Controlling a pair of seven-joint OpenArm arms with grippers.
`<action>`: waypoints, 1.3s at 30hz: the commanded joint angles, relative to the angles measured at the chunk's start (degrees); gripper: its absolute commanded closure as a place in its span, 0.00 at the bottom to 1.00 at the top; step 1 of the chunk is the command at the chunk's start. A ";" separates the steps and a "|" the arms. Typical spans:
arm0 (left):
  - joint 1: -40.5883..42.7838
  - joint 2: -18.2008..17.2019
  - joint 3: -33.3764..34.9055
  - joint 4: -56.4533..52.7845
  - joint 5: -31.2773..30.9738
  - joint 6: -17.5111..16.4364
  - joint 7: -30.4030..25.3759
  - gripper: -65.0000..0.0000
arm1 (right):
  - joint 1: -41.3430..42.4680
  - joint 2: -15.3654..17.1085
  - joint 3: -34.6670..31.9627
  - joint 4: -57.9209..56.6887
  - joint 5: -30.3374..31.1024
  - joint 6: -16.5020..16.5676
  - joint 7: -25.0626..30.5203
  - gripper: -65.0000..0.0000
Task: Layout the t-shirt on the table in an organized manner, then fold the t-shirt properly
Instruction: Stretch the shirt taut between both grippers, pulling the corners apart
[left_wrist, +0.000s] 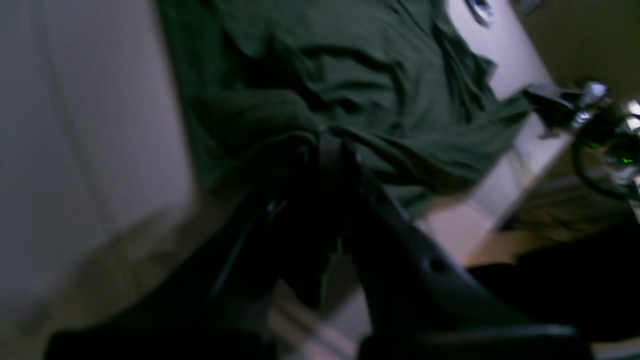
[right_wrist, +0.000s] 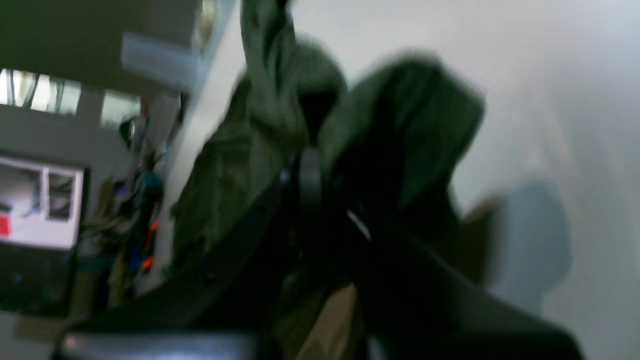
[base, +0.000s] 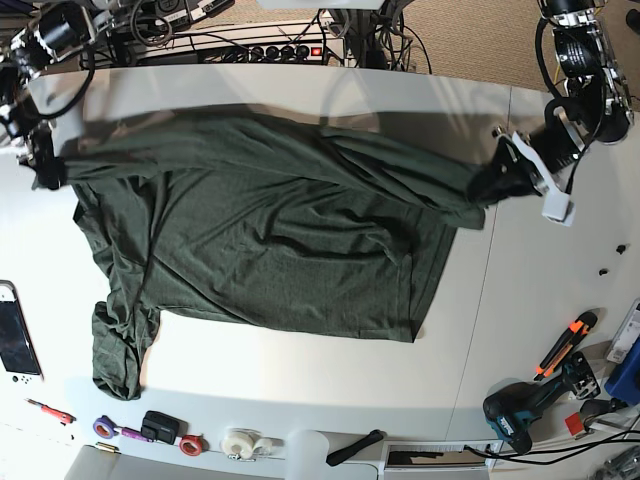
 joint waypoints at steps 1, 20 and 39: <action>-1.16 -0.66 -0.31 0.87 -0.24 -0.34 -2.36 1.00 | 1.20 1.70 -0.39 1.07 0.20 0.32 1.66 1.00; -3.19 -0.63 -0.31 0.76 8.37 1.33 -3.85 1.00 | 3.58 1.70 2.43 1.07 -11.21 0.32 10.88 1.00; -3.19 -0.66 10.58 0.59 25.97 5.75 -14.36 1.00 | 3.58 1.70 2.43 1.07 -14.51 0.32 12.50 1.00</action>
